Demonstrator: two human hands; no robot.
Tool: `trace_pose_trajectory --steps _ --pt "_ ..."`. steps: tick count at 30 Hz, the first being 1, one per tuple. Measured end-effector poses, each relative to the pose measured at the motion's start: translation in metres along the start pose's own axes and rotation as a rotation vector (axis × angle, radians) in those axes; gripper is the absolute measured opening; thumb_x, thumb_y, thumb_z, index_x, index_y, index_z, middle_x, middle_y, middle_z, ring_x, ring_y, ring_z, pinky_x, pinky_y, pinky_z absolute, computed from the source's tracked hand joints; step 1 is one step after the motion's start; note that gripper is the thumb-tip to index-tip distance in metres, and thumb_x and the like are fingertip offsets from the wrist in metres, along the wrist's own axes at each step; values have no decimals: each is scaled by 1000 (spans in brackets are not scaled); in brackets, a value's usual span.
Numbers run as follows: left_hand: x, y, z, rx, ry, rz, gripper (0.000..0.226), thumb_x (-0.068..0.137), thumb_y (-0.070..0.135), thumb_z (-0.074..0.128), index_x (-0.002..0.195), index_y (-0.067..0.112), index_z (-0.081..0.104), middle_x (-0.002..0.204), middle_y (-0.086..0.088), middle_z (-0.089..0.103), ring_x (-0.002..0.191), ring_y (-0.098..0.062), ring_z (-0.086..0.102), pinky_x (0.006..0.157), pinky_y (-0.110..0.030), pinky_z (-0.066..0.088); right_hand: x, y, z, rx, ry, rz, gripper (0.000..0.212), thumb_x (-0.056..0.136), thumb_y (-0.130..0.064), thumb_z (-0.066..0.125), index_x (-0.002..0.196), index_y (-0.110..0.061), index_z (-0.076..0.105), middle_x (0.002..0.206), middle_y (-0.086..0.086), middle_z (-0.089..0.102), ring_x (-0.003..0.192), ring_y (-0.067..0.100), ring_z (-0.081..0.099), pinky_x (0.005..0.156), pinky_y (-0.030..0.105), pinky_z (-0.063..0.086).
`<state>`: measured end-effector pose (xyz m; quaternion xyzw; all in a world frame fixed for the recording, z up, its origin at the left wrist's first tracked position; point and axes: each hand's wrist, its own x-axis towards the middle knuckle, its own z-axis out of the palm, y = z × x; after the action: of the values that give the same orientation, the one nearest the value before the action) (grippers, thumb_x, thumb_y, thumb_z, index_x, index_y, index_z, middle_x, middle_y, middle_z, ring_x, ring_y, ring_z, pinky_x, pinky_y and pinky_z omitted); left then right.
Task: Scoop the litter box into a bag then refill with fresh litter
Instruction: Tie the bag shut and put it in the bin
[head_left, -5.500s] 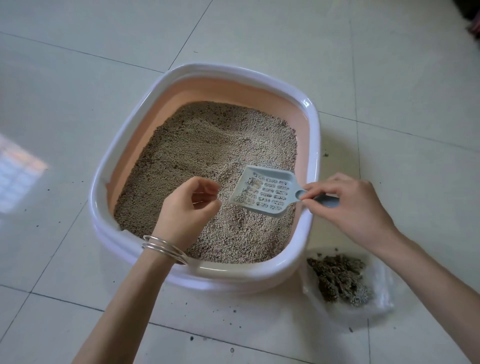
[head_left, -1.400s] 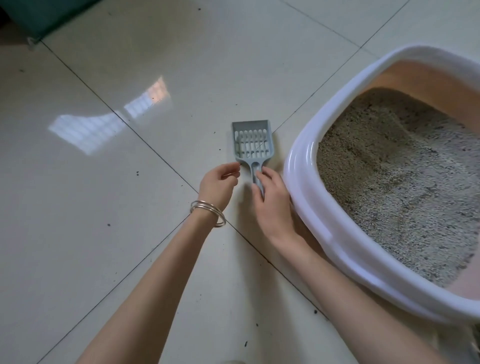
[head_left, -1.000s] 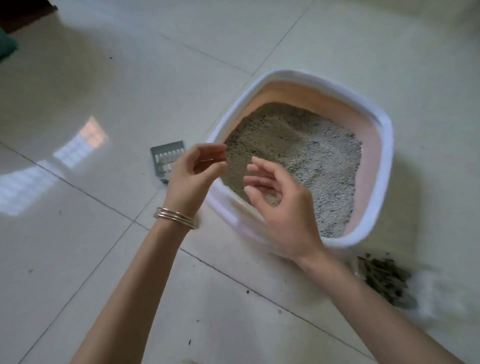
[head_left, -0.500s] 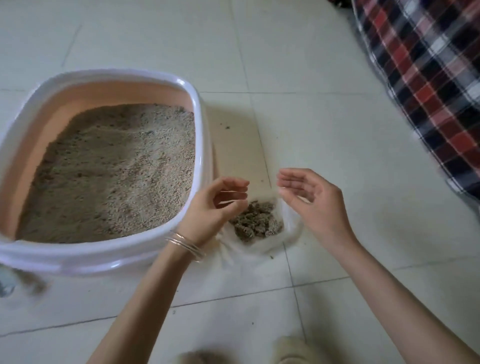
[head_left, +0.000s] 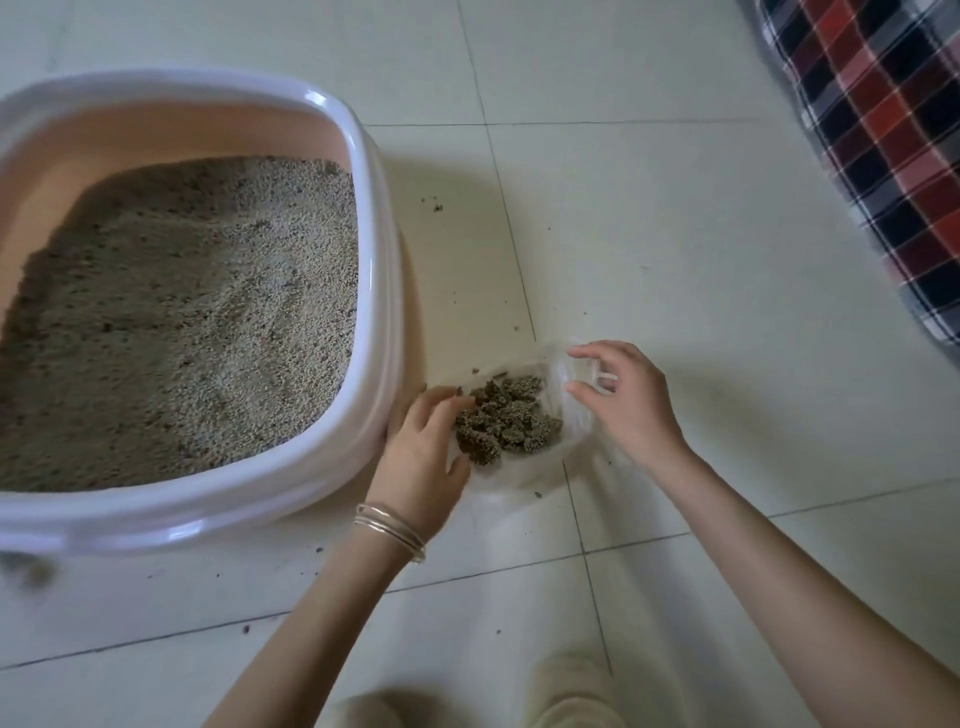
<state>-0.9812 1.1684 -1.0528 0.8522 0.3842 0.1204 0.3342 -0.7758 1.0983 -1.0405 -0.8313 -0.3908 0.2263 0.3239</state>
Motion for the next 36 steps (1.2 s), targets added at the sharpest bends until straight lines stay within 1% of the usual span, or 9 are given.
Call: trace_pose_trajectory --steps 3,6,11,16,19,22,27,32,36 --pt "2 5 3 -12 17 -87 57 65 -10 56 120 7 56 126 -19 49 120 -36 47 101 -43 41 2 -9 -2 75 79 15 20 80 -3 68 92 -19 67 91 2 67 75 5 62 70 7 46" --pt "9 10 3 -27 42 -160 57 68 -14 52 120 8 55 130 -22 42 120 -35 47 92 -36 43 2 -23 -12 146 102 1 19 80 -7 69 93 -20 65 78 -3 61 65 1 54 66 6 43" --pt "20 17 0 -62 228 -35 46 64 -20 51 99 7 65 109 -15 58 88 -29 63 71 -24 48 -1 -43 -35 141 140 -63 15 81 -7 67 89 -20 67 78 -8 61 66 -5 53 65 5 42" --pt "32 33 -31 -150 377 118 41 65 -24 48 92 3 65 99 -12 61 84 -12 59 79 -3 45 -2 -57 -56 74 240 -153 15 82 -7 66 85 -22 66 78 -10 62 68 -4 55 67 5 42" --pt "42 46 -53 -153 425 150 37 66 -22 51 88 5 66 92 -10 64 78 -2 57 74 5 40 -3 -67 -65 94 267 -180 17 83 -6 65 88 -22 65 79 -13 61 70 -2 56 70 6 43" --pt "50 63 -76 -203 442 232 37 65 -21 50 84 6 67 92 -8 65 84 -2 57 74 1 43 -6 -81 -72 114 283 -215 18 81 -6 66 90 -22 65 78 -12 61 72 4 57 71 9 45" --pt "54 85 -97 -324 395 321 34 70 -16 53 84 11 67 99 -1 62 89 -5 60 72 -20 55 -7 -94 -73 103 295 -277 17 80 -8 68 88 -23 65 77 -13 63 75 3 59 71 12 43" --pt "51 68 -85 -328 278 293 33 69 -13 60 89 12 67 105 -8 58 95 -9 59 80 -15 52 -3 -78 -59 372 125 -66 21 80 -4 68 91 -20 61 77 -5 62 75 8 60 72 15 47" --pt "48 62 -88 -335 237 277 32 70 0 63 99 15 64 109 -2 55 104 -10 56 80 -16 52 -3 -69 -56 344 74 20 11 80 -10 70 86 -13 61 92 0 69 80 9 62 73 11 46"
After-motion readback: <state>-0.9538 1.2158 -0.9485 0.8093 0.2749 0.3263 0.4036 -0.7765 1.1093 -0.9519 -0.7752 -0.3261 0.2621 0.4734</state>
